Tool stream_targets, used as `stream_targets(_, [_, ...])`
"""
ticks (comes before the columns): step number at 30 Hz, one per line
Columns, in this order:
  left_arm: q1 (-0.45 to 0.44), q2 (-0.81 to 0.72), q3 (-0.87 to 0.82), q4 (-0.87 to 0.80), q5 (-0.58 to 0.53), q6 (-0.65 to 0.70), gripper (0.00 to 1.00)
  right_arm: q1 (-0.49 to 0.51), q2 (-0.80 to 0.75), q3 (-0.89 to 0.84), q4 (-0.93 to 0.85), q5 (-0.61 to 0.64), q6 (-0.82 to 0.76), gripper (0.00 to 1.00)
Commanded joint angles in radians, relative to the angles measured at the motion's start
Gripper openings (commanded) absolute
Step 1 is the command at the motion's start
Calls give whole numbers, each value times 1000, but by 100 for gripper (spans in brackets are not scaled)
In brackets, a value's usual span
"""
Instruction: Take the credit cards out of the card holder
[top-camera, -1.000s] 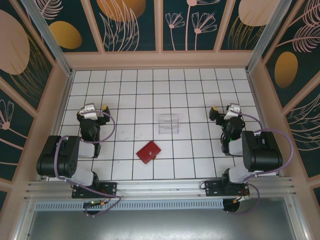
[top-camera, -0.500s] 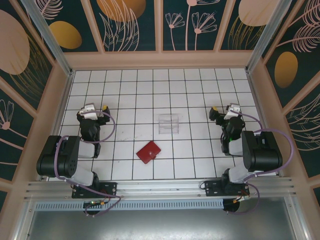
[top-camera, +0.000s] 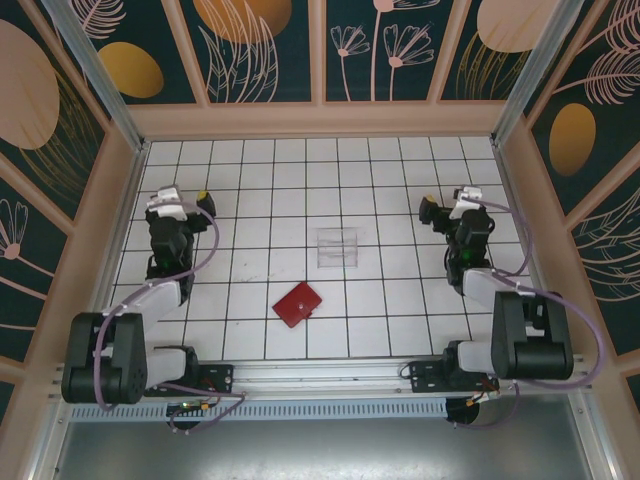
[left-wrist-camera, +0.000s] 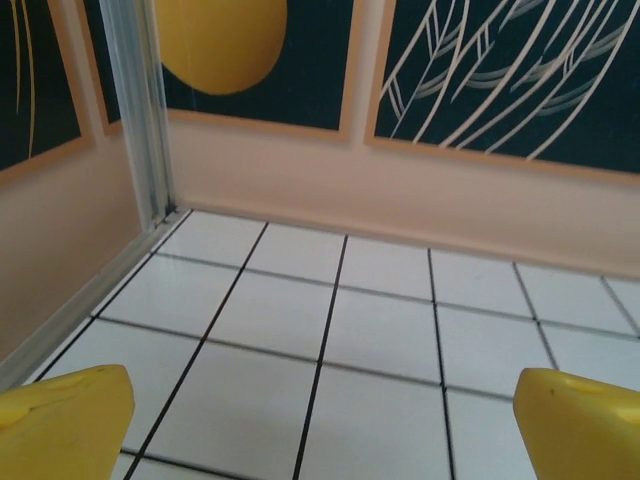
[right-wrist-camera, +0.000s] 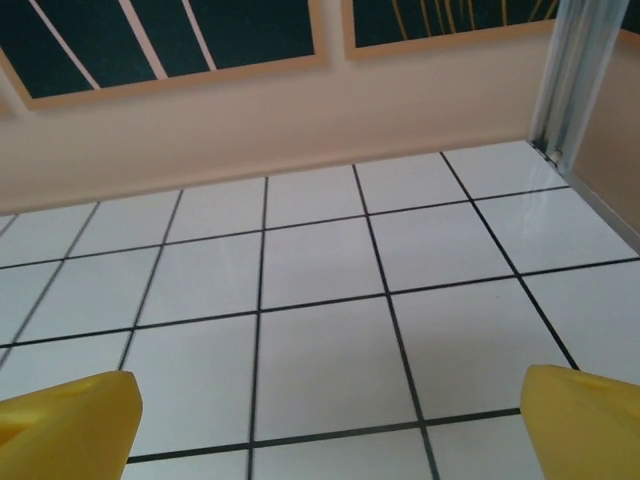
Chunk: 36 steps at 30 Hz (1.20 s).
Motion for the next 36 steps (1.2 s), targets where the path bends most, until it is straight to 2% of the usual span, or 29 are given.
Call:
stream_targets(1, [-10, -32, 111, -324, 47, -151, 95, 46, -65, 86, -327, -21, 40, 96])
stream_targets(5, [-71, -15, 200, -526, 168, -253, 92, 124, -93, 178, -576, -76, 128, 93])
stream_targets(10, [-196, 18, 247, -642, 326, -344, 90, 247, -91, 243, -771, -125, 252, 88])
stream_targets(13, [-243, 14, 261, -732, 366, -373, 88, 330, -96, 272, -876, -129, 313, 84])
stream_targets(17, [-314, 10, 288, -890, 376, -327, 87, 426, -130, 272, -959, -158, 445, 82])
stream_targets(20, [-384, 16, 309, -1008, 361, -297, 85, 495, -166, 243, -969, -233, 560, 80])
stream_targets(24, [-403, 20, 264, -1040, 439, -320, 73, 637, -177, 209, -929, -296, 701, 76])
stream_targets(26, [-412, 35, 250, -1045, 477, -320, 71, 716, -156, 204, -906, -284, 763, 74])
stream_targets(31, [-445, 100, 230, -1037, 541, -334, 67, 865, -39, 218, -862, -243, 869, 66])
stream_targets(36, [-471, 165, 210, -1011, 595, -348, 61, 923, 100, 236, -802, -249, 896, 56])
